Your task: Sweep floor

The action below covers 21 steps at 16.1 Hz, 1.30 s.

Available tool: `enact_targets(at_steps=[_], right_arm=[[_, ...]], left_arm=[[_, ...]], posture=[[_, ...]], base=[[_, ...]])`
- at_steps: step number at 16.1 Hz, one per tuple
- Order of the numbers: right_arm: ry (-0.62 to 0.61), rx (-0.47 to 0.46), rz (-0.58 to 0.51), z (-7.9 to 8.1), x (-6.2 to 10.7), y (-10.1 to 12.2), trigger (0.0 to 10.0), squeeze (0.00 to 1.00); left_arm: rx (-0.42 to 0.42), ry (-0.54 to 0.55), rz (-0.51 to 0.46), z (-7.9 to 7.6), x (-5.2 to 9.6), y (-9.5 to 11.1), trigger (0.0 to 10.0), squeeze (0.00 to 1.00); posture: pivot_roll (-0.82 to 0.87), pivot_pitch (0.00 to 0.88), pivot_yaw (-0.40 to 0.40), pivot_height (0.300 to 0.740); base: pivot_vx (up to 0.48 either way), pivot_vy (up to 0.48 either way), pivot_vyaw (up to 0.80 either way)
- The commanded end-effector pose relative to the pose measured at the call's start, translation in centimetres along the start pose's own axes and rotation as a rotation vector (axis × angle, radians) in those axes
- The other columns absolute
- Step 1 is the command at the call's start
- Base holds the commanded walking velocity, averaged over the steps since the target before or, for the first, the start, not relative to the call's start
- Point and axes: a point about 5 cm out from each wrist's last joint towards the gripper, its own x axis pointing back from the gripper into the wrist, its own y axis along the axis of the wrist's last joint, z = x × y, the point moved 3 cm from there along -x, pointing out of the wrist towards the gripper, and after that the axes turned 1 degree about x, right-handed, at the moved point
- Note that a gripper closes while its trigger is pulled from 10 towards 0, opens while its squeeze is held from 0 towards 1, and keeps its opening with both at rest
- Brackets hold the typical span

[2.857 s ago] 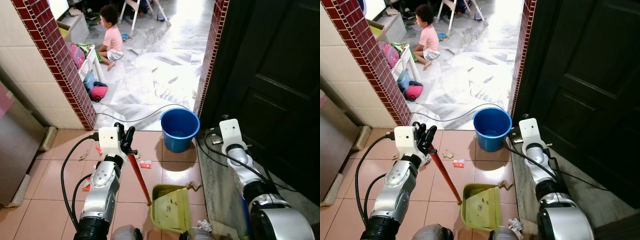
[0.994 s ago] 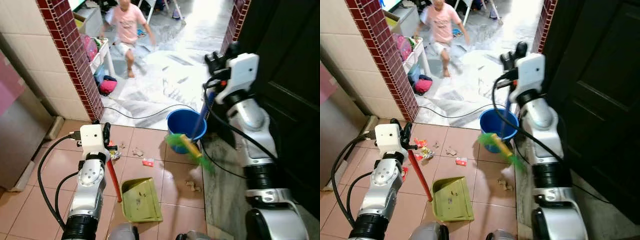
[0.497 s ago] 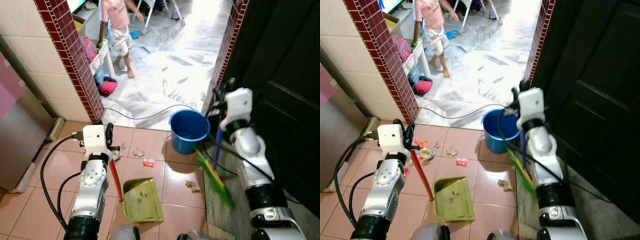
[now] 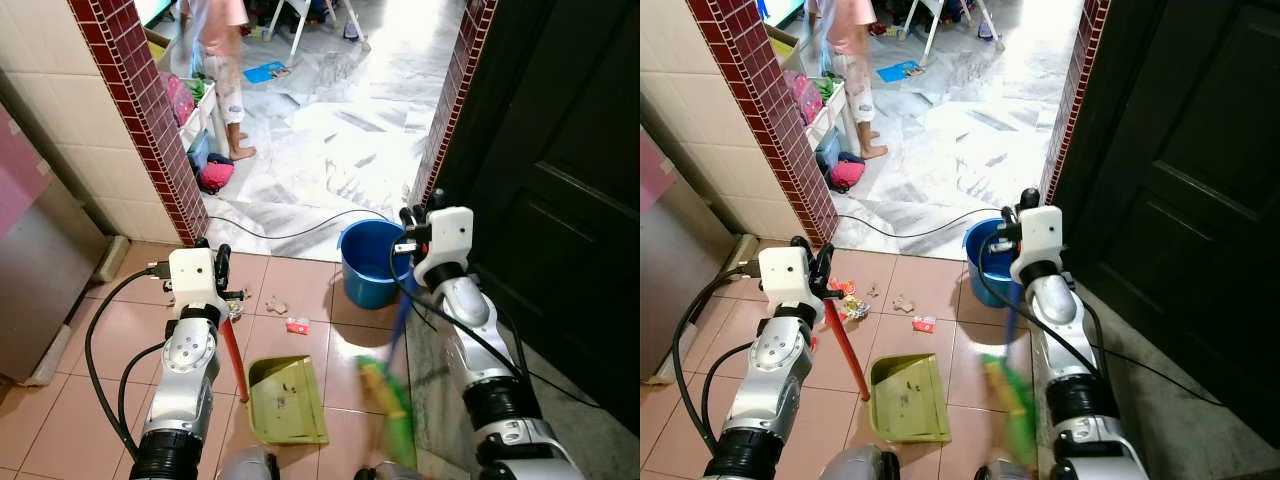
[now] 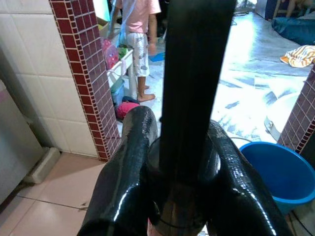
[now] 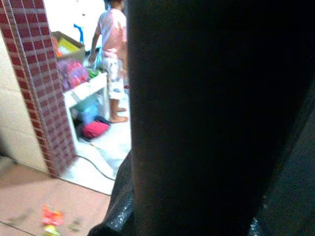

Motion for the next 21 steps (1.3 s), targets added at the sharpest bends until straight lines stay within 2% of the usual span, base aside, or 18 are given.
enact_targets(at_steps=[1, 3, 5, 6, 7, 8, 9, 15, 21], right_arm=[[0.027, -0.078, -0.077, 0.2, -0.9, 2.6, 10.0, 0.00], [0.083, -0.189, -0.086, 0.6, -1.4, 3.9, 10.0, 0.00], [0.198, -0.183, -0.082, 1.4, -1.4, 4.7, 10.0, 0.00], [0.249, -0.139, -0.092, 1.7, -1.3, 5.1, 10.0, 0.00], [0.277, -0.034, -0.111, 1.7, -1.2, 5.6, 10.0, 0.00], [0.278, 0.084, -0.170, 1.5, -1.1, 6.6, 10.0, 0.00], [0.269, 0.107, -0.200, 1.3, -1.1, 7.3, 10.0, 0.00], [0.209, 0.140, -0.204, 0.2, -0.8, 7.5, 10.0, 0.00], [0.073, 0.242, -0.240, -1.0, -0.9, 7.9, 10.0, 0.00]], left_arm=[[0.002, -0.010, -0.002, -0.3, -0.3, 0.2, 10.0, 0.00], [0.020, -0.020, 0.011, -0.7, -0.5, -0.1, 10.0, 0.00], [0.026, -0.025, 0.019, -1.0, -0.7, -0.3, 10.0, 0.00], [0.028, -0.028, 0.019, -1.2, -0.7, -0.3, 10.0, 0.00], [0.036, -0.030, 0.021, -1.3, -0.7, -0.3, 10.0, 0.00], [0.038, -0.027, 0.029, -1.2, -0.7, -0.4, 10.0, 0.00], [0.038, -0.024, 0.035, -1.2, -0.7, -0.6, 10.0, 0.00], [0.044, -0.028, 0.041, -1.2, -0.8, -0.8, 10.0, 0.00], [0.055, -0.064, 0.060, -1.6, -0.6, -1.0, 10.0, 0.00]], posture=[[-0.05, 0.000, 0.044, 0.740], [-0.06, 0.000, 0.041, 0.740], [-0.07, 0.000, 0.038, 0.740], [-0.07, 0.000, 0.037, 0.740], [-0.07, 0.000, 0.036, 0.740], [-0.07, 0.000, 0.036, 0.740], [-0.07, 0.000, 0.034, 0.740], [-0.07, 0.000, 0.032, 0.740], [-0.06, 0.000, 0.026, 0.740]], base=[[0.000, 0.000, 0.00], [0.000, 0.000, 0.00], [0.000, 0.000, 0.00], [0.000, 0.000, 0.00], [0.000, 0.000, 0.00], [0.000, 0.000, 0.00], [0.000, 0.480, 0.00], [0.000, 0.480, 0.00], [0.000, 0.480, 0.00]])
